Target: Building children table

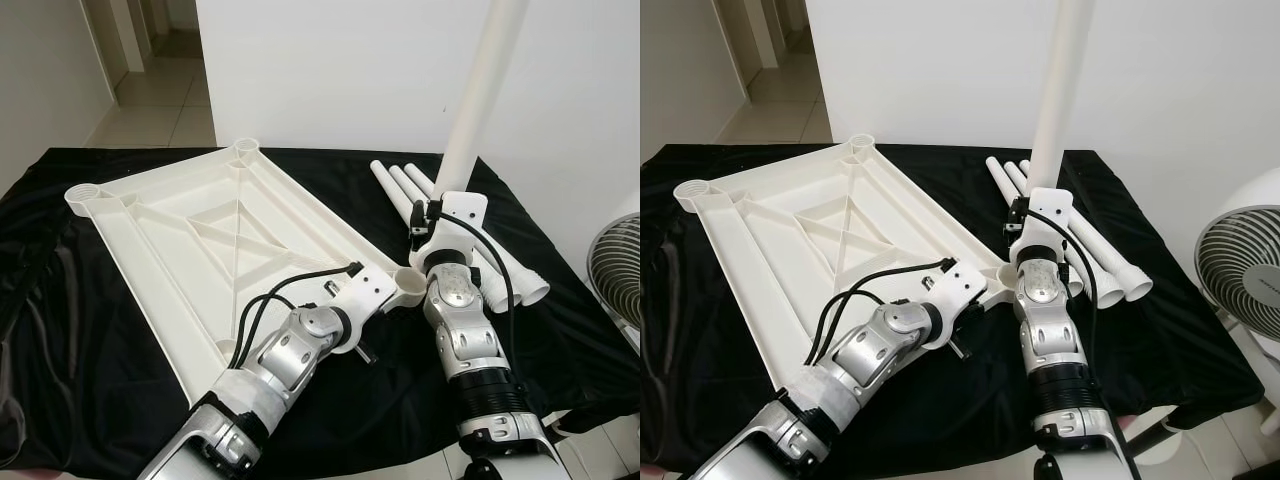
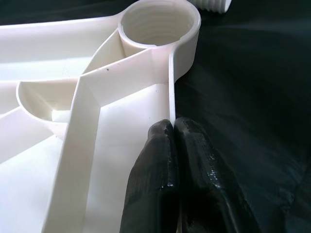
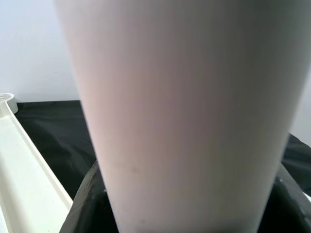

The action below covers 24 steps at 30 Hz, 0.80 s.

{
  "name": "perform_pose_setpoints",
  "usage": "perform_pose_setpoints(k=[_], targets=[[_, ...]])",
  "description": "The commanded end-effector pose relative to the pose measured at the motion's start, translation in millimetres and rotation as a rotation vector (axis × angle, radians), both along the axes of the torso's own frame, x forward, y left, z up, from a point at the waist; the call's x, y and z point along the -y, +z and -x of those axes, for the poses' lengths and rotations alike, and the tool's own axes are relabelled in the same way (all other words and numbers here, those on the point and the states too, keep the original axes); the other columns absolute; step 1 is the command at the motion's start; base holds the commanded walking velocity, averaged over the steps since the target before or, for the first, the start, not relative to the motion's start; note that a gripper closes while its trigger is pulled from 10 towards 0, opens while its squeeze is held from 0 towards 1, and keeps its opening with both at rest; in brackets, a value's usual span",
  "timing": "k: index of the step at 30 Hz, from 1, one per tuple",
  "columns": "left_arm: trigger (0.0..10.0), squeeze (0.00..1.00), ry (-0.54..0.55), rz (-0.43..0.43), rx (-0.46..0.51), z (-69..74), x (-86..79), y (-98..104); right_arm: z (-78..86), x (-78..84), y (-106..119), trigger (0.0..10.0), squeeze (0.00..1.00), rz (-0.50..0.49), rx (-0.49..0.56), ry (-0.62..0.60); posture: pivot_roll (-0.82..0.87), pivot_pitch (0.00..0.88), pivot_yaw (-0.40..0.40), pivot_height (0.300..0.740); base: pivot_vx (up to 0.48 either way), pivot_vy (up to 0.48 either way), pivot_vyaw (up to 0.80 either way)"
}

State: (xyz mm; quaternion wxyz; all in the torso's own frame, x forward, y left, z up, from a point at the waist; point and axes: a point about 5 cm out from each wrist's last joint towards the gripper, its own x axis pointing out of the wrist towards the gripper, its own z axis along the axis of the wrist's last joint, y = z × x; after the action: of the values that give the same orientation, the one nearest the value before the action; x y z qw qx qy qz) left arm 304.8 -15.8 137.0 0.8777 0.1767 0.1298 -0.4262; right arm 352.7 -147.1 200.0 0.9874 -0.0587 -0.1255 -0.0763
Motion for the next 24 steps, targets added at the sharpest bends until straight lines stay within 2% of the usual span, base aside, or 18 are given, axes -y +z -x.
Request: perform_pose_setpoints(k=[1,4,8,10,13,19,21,24], targets=[[0.0,0.00,-0.015,-0.044,-0.051,5.6,-7.9,-16,0.2,-0.7,1,10.0,0.00,0.002,0.005,-0.002,0.03,0.034,-0.003,0.740,0.000,0.000,0.00],[0.0,0.00,-0.022,-0.051,-0.055,8.0,-11.3,-18,0.2,-1.4,1,10.0,0.00,0.002,0.005,0.000,0.03,0.032,-0.003,0.740,0.000,0.000,0.00],[0.0,0.00,-0.047,-0.068,-0.052,15.9,-25.3,-20,-0.1,-3.0,1,10.0,0.00,0.002,0.007,0.005,0.03,0.028,-0.007,0.740,0.000,0.000,0.00],[0.0,0.00,-0.047,-0.068,-0.052,15.9,-25.3,-20,-0.1,-3.0,1,10.0,0.00,0.002,0.007,0.005,0.03,0.028,-0.007,0.740,0.000,0.000,0.00],[0.0,0.00,-0.085,-0.097,-0.045,25.5,-48.3,-21,-0.1,-3.1,1,10.0,0.00,0.005,0.004,0.012,0.03,0.034,-0.014,0.740,0.000,0.000,0.00],[0.0,0.00,-0.103,-0.116,-0.037,30.7,-63.4,-20,-1.1,-4.5,-1,10.0,0.00,0.012,-0.012,0.035,0.04,0.041,-0.027,0.740,0.000,0.000,0.00],[0.0,0.00,-0.090,-0.096,-0.044,32.1,-71.4,-16,-1.5,-11.0,-4,10.0,0.00,0.023,-0.033,0.083,0.03,0.042,-0.028,0.740,0.000,0.000,0.00],[0.0,0.00,-0.113,-0.109,-0.036,34.1,-73.8,-16,-1.3,-12.6,-4,10.0,0.00,0.029,-0.039,0.102,0.04,0.044,-0.034,0.740,0.000,0.000,0.00]])
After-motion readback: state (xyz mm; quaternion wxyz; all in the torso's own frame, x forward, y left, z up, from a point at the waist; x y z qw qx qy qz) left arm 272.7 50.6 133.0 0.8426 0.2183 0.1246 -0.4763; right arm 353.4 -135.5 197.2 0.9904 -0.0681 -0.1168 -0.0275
